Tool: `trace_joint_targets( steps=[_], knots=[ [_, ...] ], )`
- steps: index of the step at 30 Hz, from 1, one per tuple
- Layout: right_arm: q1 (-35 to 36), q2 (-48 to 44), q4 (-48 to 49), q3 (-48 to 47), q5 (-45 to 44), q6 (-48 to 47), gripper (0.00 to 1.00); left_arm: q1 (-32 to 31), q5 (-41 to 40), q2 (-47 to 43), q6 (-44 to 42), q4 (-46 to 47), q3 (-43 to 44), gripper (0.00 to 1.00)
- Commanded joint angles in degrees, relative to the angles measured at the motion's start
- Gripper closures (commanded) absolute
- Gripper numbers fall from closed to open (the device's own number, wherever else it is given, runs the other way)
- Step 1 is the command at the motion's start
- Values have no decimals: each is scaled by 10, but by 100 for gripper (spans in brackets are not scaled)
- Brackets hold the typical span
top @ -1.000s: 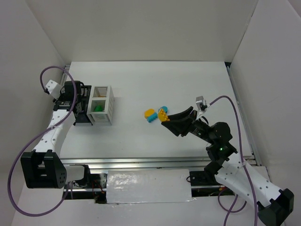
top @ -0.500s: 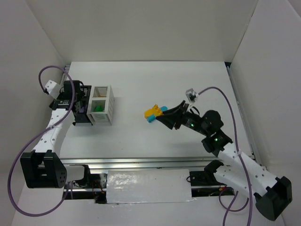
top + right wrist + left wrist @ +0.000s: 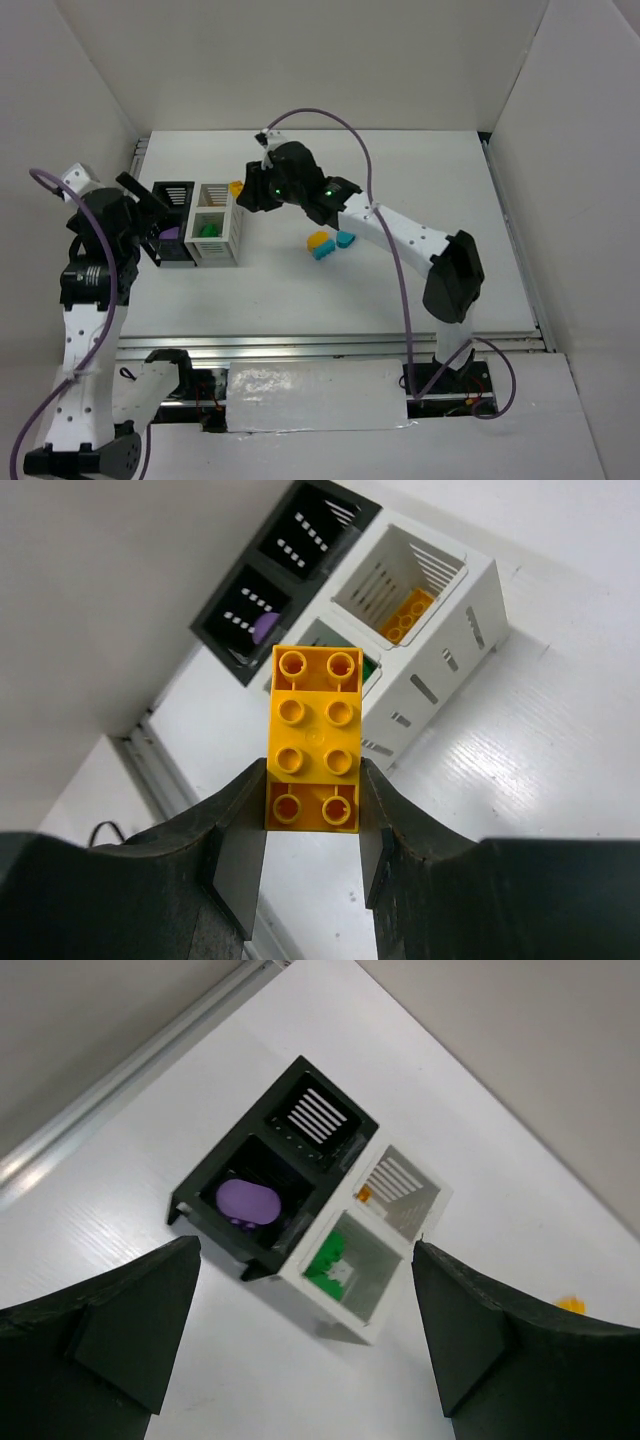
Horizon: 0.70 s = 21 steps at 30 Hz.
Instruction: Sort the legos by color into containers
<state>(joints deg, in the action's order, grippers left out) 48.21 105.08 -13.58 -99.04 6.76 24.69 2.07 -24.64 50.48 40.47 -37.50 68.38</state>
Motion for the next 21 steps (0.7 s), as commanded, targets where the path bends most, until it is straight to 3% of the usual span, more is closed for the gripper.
trace_joint_targets(
  steps=[1, 5, 8, 16, 21],
  knots=[
    [10, 39, -21, -80, -47, -15, 100, 2, 11, -54, -87, -19, -41, 1],
    [13, 126, 8, -156, -34, -24, 100, 8, -42, -114, -71, 21, -123, 1],
    [14, 177, 36, -199, -29, -33, 100, 12, -61, -132, -51, -4, -119, 1],
    [19, 258, 107, -252, -39, -56, 97, 11, -20, -133, -68, 8, -126, 0],
    [24, 289, 109, -292, -42, -75, 87, 12, -8, -131, -72, 7, -124, 0]
  ],
)
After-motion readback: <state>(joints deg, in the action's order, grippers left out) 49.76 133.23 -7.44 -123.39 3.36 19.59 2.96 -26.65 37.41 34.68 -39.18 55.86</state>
